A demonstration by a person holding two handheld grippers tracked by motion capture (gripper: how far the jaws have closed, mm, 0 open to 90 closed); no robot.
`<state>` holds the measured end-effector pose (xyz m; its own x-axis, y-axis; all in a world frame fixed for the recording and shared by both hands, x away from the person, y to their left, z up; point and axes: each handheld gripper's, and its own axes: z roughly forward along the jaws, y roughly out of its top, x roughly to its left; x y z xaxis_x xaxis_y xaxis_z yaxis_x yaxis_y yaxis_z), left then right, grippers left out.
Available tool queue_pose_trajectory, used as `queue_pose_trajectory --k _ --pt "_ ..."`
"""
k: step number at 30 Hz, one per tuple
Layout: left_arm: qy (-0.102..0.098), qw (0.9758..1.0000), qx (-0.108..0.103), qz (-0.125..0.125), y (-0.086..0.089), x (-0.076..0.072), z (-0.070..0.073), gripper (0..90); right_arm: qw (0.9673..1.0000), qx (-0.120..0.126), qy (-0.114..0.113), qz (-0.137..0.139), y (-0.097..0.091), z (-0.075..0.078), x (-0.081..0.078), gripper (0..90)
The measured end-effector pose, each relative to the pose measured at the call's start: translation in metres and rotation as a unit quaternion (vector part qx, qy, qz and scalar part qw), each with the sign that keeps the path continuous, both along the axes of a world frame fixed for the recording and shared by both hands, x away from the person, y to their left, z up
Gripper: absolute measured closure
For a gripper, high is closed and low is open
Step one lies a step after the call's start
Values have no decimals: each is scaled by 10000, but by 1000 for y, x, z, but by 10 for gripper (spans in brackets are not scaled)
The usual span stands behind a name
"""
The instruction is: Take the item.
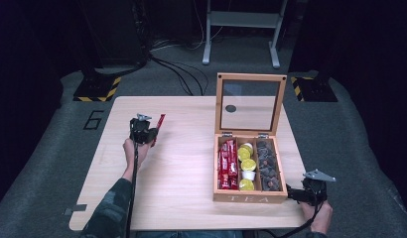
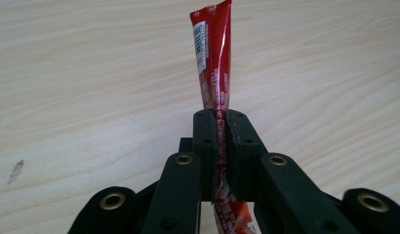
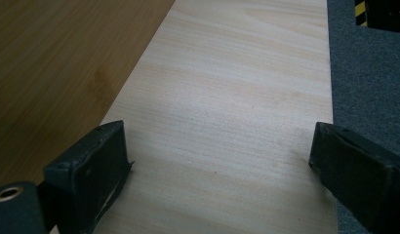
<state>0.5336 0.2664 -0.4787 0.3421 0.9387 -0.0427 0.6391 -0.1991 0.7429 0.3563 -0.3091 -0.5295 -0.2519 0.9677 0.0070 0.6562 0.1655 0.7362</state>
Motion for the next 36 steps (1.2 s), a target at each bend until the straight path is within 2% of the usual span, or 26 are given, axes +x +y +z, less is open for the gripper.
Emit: queue_pose_trajectory --k 4,6,14,20,21,25,33,36 --pt "91 9999 56 -27 -3 3 -7 835 10000 -67 9 42 -1 0 0 63" --pt "165 9998 72 -19 -4 4 -8 835 10000 -12 1 6 0 0 0 63" --pt "305 9994 134 -5 -10 10 -21 834 10000 -60 9 41 -1 0 0 64" --pt "373 9992 152 -15 -13 12 -25 833 10000 -64 9 48 -1 0 0 65" --pt "328 9994 138 0 -13 12 -25 833 10000 -63 8 48 -1 0 0 66" --pt "411 9990 177 -31 -15 13 -27 829 10000 -62 8 48 -1 0 0 66" --pt "425 9990 106 13 -16 14 -30 818 10000 -62 8 49 -1 0 0 66" --pt "414 9991 5 -21 -15 14 -29 777 10000 -61 8 49 -1 0 0 67"
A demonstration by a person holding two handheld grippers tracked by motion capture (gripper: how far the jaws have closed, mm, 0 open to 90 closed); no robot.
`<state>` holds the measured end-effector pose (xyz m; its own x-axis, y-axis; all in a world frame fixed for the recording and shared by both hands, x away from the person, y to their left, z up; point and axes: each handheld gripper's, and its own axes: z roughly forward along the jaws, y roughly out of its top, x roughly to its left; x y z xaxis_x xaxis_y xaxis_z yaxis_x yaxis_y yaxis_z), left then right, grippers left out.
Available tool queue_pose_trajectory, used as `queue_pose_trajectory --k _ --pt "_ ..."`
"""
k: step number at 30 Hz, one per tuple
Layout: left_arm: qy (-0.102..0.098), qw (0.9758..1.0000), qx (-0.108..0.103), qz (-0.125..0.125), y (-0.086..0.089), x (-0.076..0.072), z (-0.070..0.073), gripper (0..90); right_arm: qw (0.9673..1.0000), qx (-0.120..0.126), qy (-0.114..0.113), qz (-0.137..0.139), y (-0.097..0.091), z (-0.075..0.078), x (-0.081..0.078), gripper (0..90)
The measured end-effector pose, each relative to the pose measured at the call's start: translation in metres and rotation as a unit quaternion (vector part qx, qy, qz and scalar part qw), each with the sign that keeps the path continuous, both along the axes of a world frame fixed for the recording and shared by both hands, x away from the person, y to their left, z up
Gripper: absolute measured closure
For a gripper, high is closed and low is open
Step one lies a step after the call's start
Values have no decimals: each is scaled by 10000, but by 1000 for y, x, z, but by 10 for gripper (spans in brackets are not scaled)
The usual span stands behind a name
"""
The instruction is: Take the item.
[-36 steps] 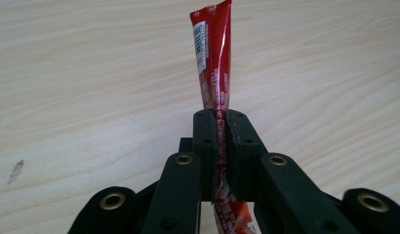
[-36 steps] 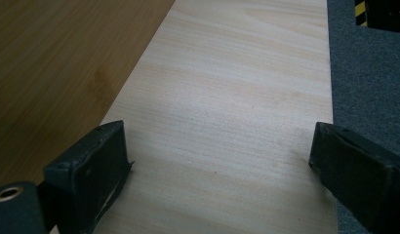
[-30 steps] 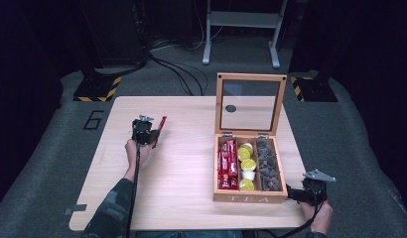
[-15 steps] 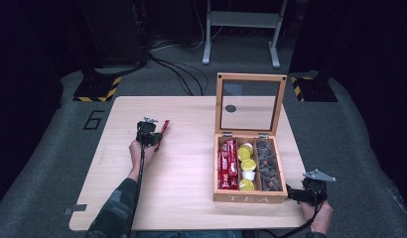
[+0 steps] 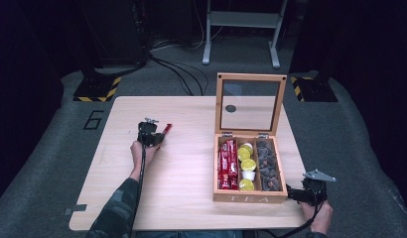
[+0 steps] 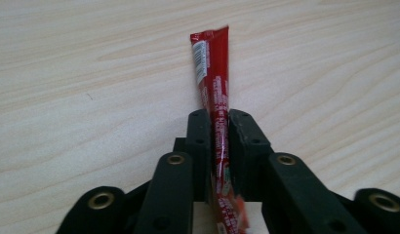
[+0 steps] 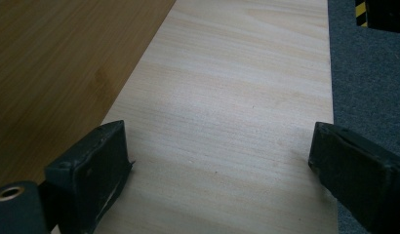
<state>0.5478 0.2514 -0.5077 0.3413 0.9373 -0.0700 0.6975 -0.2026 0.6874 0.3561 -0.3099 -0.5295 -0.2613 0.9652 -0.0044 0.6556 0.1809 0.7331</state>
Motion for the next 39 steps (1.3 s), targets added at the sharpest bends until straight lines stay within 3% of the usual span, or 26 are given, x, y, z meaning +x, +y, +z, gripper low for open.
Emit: queue_pose_trajectory --k 12,17,21,27,34,39 --pt "14 9998 -177 -13 4 -4 7 407 10000 2 0 0 0 0 0 67" --pt "93 9993 -252 -242 6 -11 17 239 10000 6 3 0 0 0 0 67" --pt "-35 9989 -304 -355 6 -19 28 157 10000 6 2 2 0 0 0 67" --pt "-225 9981 -192 -540 11 -37 43 133 10000 6 2 -1 0 0 0 67" --pt "-555 9968 -445 -376 24 -62 55 92 10000 3 0 -2 0 0 0 67" --pt "-638 9957 -477 -475 31 -80 59 78 10000 4 0 -6 0 0 0 67"
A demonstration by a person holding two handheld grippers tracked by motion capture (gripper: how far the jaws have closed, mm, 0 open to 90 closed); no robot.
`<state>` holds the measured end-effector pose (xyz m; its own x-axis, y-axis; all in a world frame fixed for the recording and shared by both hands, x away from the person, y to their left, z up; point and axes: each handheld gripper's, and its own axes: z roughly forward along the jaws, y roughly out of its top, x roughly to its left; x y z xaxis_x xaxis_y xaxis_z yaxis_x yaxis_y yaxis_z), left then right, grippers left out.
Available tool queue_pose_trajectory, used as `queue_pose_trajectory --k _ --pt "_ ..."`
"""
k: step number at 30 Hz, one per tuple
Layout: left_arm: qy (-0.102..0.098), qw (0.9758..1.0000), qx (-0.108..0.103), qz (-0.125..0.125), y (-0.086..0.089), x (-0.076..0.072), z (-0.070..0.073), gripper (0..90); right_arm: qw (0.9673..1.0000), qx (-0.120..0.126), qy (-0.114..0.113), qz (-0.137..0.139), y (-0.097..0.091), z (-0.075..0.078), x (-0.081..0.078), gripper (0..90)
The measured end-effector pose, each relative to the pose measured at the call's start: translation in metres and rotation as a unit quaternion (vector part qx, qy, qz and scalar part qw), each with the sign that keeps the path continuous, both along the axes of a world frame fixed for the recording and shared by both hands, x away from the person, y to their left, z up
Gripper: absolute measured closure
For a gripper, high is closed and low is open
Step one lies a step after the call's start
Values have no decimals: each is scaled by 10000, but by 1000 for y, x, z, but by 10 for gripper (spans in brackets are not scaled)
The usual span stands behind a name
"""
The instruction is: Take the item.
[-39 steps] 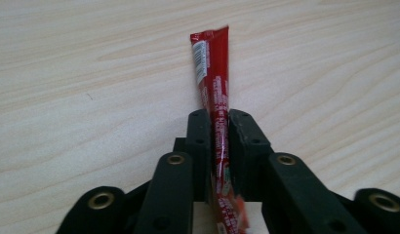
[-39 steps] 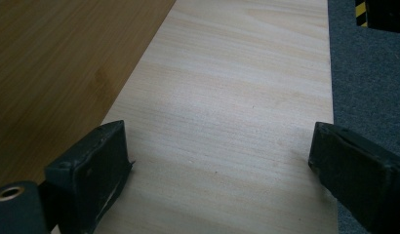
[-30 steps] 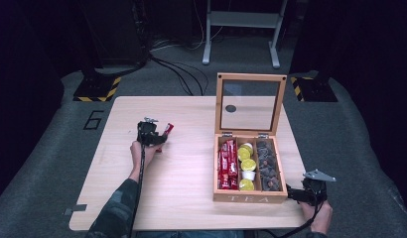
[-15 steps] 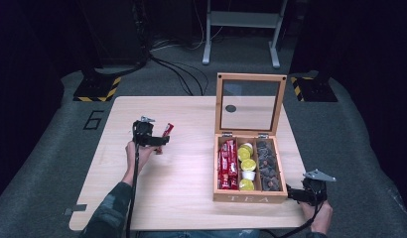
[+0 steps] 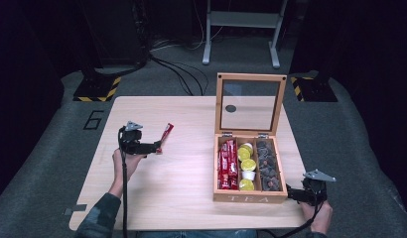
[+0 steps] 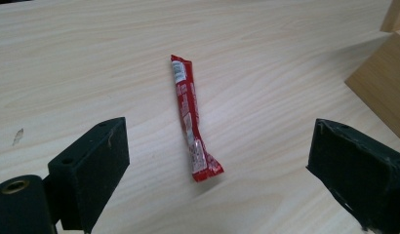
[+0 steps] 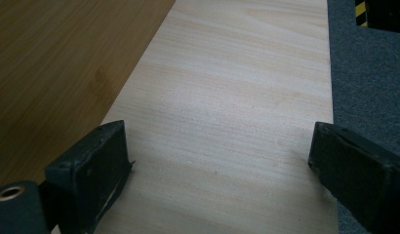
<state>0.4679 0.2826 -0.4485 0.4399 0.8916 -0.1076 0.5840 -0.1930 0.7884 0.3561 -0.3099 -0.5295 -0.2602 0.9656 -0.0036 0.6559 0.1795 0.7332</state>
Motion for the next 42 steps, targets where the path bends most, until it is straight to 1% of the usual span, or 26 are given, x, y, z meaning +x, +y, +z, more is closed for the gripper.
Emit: queue_pose_trajectory --k 6,8,10,11,12,14,18,20,22,23,28,31,32,33,37,39,42 --pt "-125 9999 -2 -2 9 -20 1 67 10000 -1 1 -7 0 0 0 67" --pt "-161 9999 31 -4 12 -26 1 67 10000 0 1 -7 0 0 0 67" --pt "-176 9998 58 4 14 -31 1 66 10000 0 1 -11 0 0 0 67" --pt "-182 9998 26 13 15 -34 0 66 10000 1 1 -18 0 0 0 67" --pt "-190 9998 59 5 17 -36 0 65 10000 0 0 -21 0 0 0 67" --pt "-235 9997 55 24 19 -42 0 65 10000 -10 -6 -6 0 0 0 67" --pt "-269 9996 93 17 22 -54 -4 65 10000 -11 -8 -6 0 0 0 67" --pt "-295 9994 169 4 23 -59 -6 64 10000 -11 -9 -7 0 0 0 67" --pt "-316 9994 136 38 26 -67 -9 63 10000 -12 -9 -6 0 0 0 67" --pt "-334 9993 152 56 27 -69 -10 63 10000 -11 -9 -6 0 0 0 67" --pt "-293 9992 230 117 35 -83 -23 61 10000 -12 -9 -7 0 0 0 67" --pt "-210 9992 287 194 42 -90 -35 55 10000 -11 -9 -7 0 0 0 67" --pt "-178 9992 319 190 44 -92 -38 53 10000 -11 -9 -7 0 0 0 67" --pt "-141 9992 304 210 47 -94 -42 52 10000 -13 -10 -6 0 0 0 67" --pt "-25 9989 293 354 57 -101 -56 47 10000 -11 -8 -4 0 0 0 68" --pt "-18 9984 336 444 62 -105 -62 46 10000 -11 -7 -4 0 0 0 68" --pt "49 9978 423 500 68 -108 -69 41 10000 -12 -8 -5 0 0 0 68"
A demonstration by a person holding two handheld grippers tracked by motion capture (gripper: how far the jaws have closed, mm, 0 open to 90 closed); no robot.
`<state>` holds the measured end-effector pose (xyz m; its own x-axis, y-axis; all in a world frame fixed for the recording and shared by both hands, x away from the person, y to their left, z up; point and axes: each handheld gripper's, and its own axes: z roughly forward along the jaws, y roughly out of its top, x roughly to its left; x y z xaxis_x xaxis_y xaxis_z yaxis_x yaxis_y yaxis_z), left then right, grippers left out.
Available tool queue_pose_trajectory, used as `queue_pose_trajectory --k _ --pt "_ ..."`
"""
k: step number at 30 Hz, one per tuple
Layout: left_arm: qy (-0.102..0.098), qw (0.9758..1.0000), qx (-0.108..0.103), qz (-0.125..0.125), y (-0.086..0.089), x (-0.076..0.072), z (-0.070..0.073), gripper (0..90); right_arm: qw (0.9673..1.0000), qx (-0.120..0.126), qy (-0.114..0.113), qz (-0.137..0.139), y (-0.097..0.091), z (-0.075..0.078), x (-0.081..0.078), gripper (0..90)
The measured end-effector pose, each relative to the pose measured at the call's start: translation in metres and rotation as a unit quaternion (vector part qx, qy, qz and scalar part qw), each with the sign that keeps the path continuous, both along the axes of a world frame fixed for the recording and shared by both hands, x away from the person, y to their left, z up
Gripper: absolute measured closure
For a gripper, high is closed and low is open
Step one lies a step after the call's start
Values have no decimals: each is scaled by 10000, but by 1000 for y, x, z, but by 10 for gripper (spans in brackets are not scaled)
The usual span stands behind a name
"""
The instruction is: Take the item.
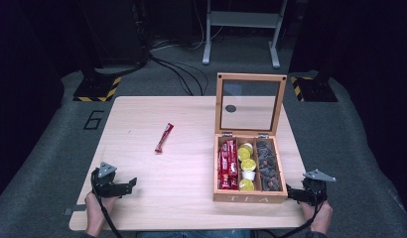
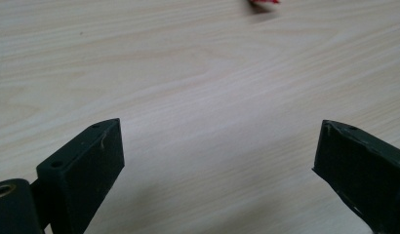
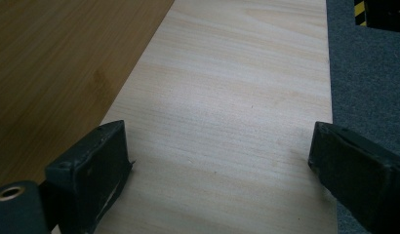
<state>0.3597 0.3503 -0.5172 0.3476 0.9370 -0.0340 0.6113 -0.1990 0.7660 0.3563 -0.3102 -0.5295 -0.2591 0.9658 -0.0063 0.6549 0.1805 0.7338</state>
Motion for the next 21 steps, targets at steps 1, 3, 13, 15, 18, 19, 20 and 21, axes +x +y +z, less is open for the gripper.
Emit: queue_pose_trajectory --k 1,3,13,15,18,19,20,21 --pt "23 10000 70 27 3 -2 -2 40 10000 0 0 0 0 0 0 68" --pt "13 9999 149 72 5 -3 -4 38 10000 0 0 -2 0 0 0 68" --pt "72 9990 427 111 16 -5 -15 22 10000 -2 0 -6 0 0 0 67" --pt "175 9989 419 70 17 -4 -14 22 10000 -2 2 -6 0 0 0 67" --pt "230 9993 308 45 19 -2 -15 17 10000 9 11 -39 1 0 0 60" --pt "214 9993 299 46 19 -2 -15 17 10000 14 9 -55 1 0 1 57" --pt "218 9993 298 45 19 -2 -15 17 10000 14 9 -55 1 0 1 57" --pt "217 9993 297 46 19 -2 -15 17 10000 18 15 -62 1 0 1 54"
